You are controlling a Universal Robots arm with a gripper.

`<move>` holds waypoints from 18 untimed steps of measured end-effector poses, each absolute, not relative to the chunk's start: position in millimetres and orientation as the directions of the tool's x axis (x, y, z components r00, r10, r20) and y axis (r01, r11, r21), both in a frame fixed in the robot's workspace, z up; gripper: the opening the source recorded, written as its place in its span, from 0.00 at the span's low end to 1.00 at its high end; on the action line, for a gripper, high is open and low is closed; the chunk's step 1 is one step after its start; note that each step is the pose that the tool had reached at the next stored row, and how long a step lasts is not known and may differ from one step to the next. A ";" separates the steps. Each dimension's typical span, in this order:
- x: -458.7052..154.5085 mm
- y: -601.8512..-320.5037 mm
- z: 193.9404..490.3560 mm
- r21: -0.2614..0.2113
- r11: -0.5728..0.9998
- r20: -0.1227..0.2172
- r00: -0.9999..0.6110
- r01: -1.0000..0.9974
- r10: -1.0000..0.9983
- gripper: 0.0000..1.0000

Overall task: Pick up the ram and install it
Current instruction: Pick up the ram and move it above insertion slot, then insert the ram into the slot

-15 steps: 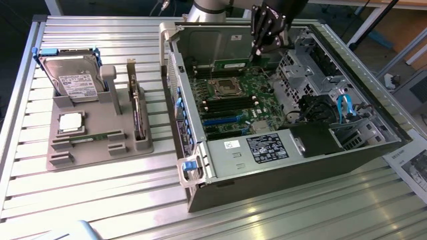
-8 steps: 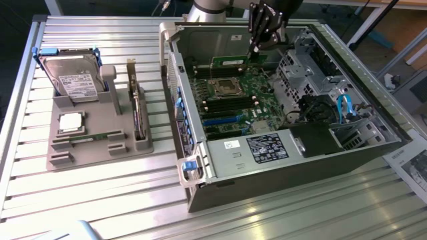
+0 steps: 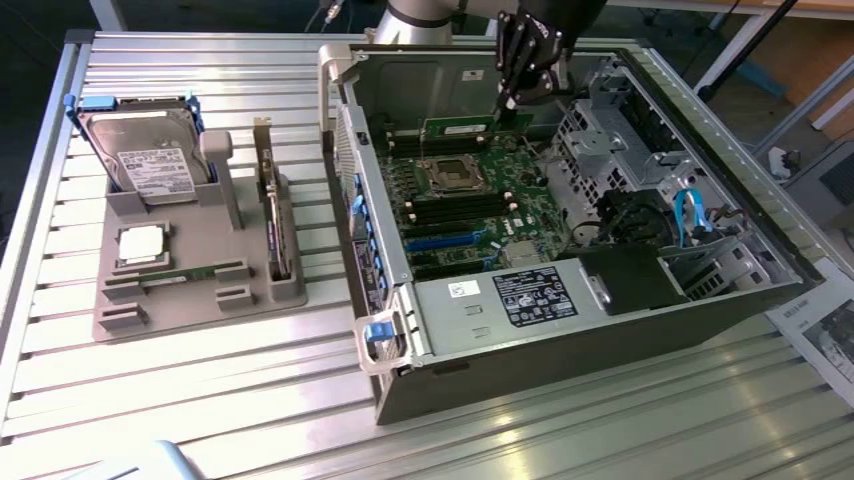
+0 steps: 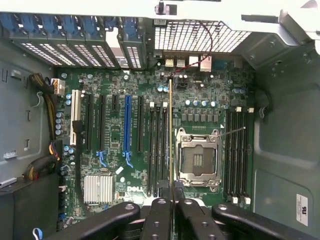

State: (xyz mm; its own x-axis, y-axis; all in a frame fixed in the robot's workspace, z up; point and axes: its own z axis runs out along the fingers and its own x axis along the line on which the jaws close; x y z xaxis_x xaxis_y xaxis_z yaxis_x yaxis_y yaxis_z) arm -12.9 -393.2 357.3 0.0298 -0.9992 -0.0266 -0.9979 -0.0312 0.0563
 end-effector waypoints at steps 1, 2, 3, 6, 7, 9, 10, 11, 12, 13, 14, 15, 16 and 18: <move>-13.0 -393.2 356.1 0.056 -0.031 -0.027 0.030 -0.998 -0.999 0.12; -12.9 -393.2 354.9 0.055 -0.031 -0.027 0.030 -0.998 -0.999 0.12; -13.0 -393.2 351.5 0.054 -0.031 -0.027 0.030 -0.998 -0.999 0.12; -13.0 -393.2 345.4 0.052 -0.031 -0.026 0.030 -0.998 -0.999 0.12; -13.0 -393.2 343.8 0.051 -0.031 -0.026 0.030 -0.998 -0.999 0.12; -12.9 -393.2 340.4 0.050 -0.031 -0.026 0.030 -0.998 -0.999 0.12; -13.0 -393.2 339.1 0.050 -0.031 -0.026 0.030 -0.998 -0.999 0.12; -12.9 -393.2 338.3 0.050 -0.031 -0.026 0.030 -0.998 -0.999 0.12; -13.0 -393.2 338.2 0.050 -0.031 -0.026 0.030 -0.998 -0.999 0.12; -13.0 -393.2 338.2 0.050 -0.031 -0.026 0.030 -0.998 -0.999 0.12; -13.0 -393.2 338.1 0.050 -0.031 -0.026 0.030 -0.998 -0.999 0.12; -13.0 -393.2 338.1 0.050 -0.031 -0.026 0.030 -0.998 -0.999 0.12; -13.0 -393.2 338.1 0.050 -0.031 -0.026 0.030 -0.998 -0.999 0.12; -13.0 -393.2 338.1 0.049 -0.031 -0.027 0.030 -0.998 -0.999 0.12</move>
